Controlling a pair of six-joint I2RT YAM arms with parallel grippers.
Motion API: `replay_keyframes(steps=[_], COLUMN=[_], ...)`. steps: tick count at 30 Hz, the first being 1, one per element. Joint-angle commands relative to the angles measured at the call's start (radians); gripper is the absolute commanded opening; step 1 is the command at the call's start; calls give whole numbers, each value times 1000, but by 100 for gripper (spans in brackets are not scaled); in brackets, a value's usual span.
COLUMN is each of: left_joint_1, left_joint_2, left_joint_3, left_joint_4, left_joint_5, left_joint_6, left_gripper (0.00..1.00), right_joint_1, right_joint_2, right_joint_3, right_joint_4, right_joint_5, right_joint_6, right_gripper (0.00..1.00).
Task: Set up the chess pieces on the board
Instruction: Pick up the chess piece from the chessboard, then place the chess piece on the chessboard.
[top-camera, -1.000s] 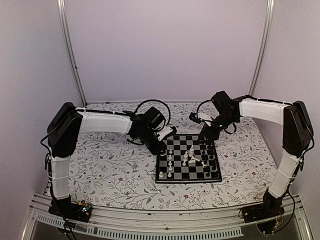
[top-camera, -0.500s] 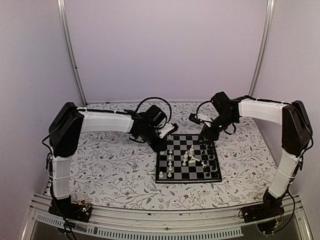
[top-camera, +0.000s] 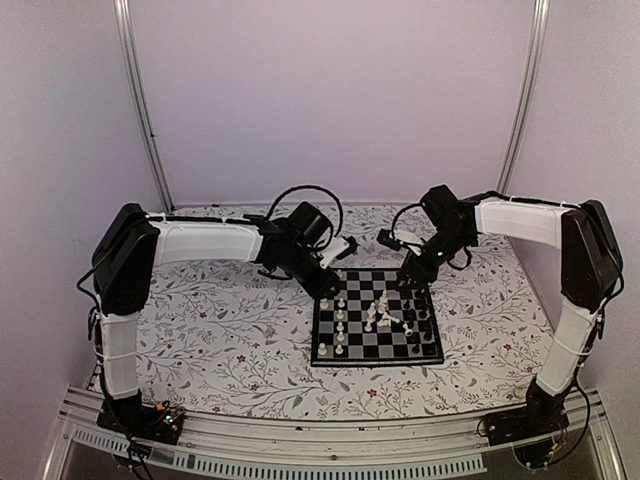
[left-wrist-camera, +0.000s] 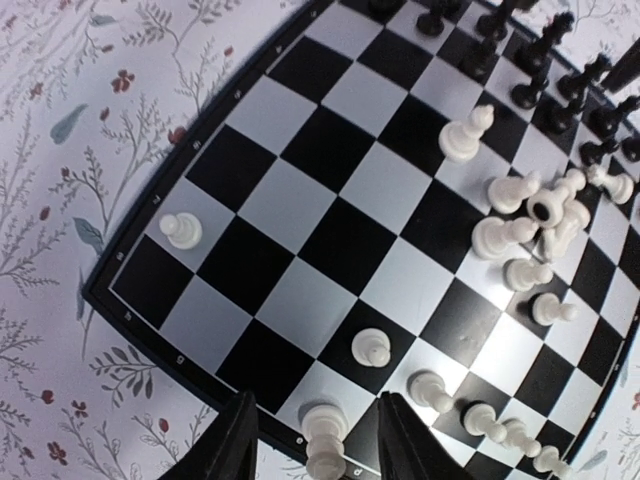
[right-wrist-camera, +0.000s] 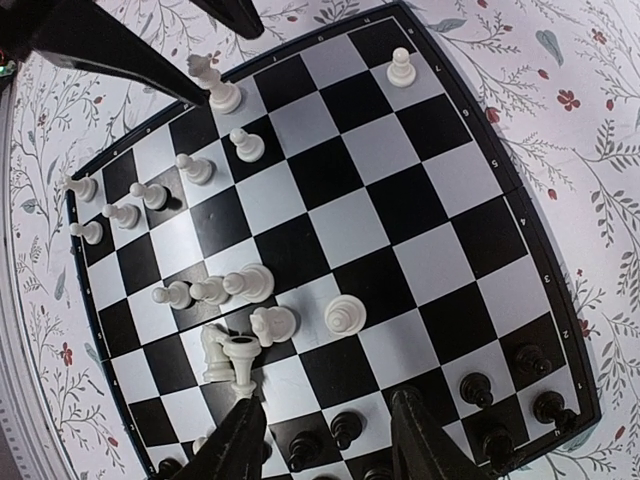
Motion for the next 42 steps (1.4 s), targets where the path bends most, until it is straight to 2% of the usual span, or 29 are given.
replay_keyframes(steps=[1,8,12,20,23,26,29,35,42], left_joint_1=[-12,-11,-12,-12,-12,-12,-12,10,117], left_joint_2=[-121,-191,-202,-229,-227,-230,-241,-272,-314], left_joint_3=[-14,-55,-72,-111,-111,-112,-117,-105,-117], left_joint_4=[79,156,159,168,168,168,171,162,210], left_joint_5=[-9,-26,-24,-45,-45,-39,-46,-87,-158], left_joint_6=[-17,-48,-59,-57,-58,-61,-54,-9,-1], left_gripper=[43,43,43,43,43,43,43,43,44], right_joint_1=[10,29,35,56,60,62,62,70,122], right_joint_2=[55,160,206,258,273,278,267,240,293], right_joint_3=[54,165,201,211,215,223,234,293,478], right_joint_4=[-14,-48,-60,-90,-96,-101,-109,-127,-176], right_joint_5=[-32,-14,3,25,41,39,43,85,85], right_joint_6=[-12,6,14,11,18,21,23,21,15], right_gripper=[47,44,39,38,32,17,9,4,3])
